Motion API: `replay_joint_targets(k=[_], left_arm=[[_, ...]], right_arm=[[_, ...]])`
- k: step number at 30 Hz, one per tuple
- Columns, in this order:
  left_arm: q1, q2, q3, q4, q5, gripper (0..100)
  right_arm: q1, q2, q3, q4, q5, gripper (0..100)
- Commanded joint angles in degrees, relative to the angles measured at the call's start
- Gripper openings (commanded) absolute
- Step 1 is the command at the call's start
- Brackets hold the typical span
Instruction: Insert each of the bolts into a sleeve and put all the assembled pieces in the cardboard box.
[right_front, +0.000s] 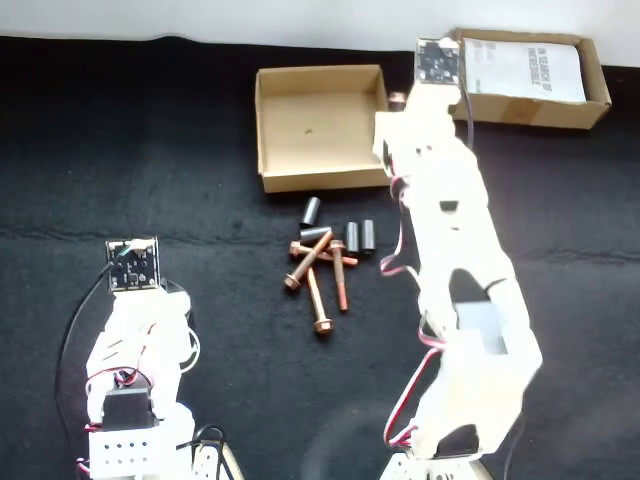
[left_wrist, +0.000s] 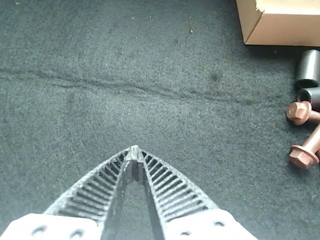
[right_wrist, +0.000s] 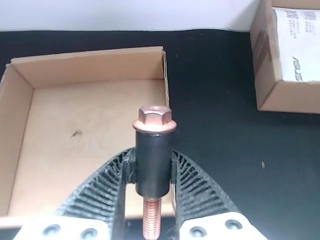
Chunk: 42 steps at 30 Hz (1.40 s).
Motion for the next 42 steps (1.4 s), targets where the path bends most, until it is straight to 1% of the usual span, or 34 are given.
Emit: replay_joint_targets(k=[1,12,14,16,19,21,22,26,36,42], left_arm=[[-0.6,0.2,1.2,-1.1,-0.2,1],[-0.6,0.2,1.2,-1.1,-0.3,1],[-0.6,0.2,1.2,-1.1,-0.3,1],[-0.6,0.2,1.2,-1.1,-0.3,1],[-0.6,0.2,1.2,-1.1,-0.3,1],[-0.6,0.2,1.2,-1.1,-0.3,1],[-0.6,0.2,1.2,-1.1,-0.3,1],[-0.6,0.2,1.2,-1.1,-0.3,1],[-0.6,0.2,1.2,-1.1,-0.3,1],[-0.6,0.2,1.2,-1.1,-0.3,1]], right_arm=[[-1.7,3.8,-9.3,-1.3,0.1,0.7],[-3.5,23.1,-28.3,-1.1,0.1,0.8],[-4.2,24.3,-30.1,1.1,0.4,1.6],[-5.1,24.6,-31.3,5.1,0.4,7.0],[-6.5,24.7,-32.0,10.9,0.4,19.5],[-6.9,24.2,-32.0,13.0,0.5,25.3],[-6.9,23.8,-32.0,13.7,0.5,26.5],[-6.8,19.0,-32.0,18.9,0.5,26.7],[-7.2,3.8,-31.9,40.9,0.5,26.7],[-10.2,-0.2,-31.9,53.8,0.5,26.7]])
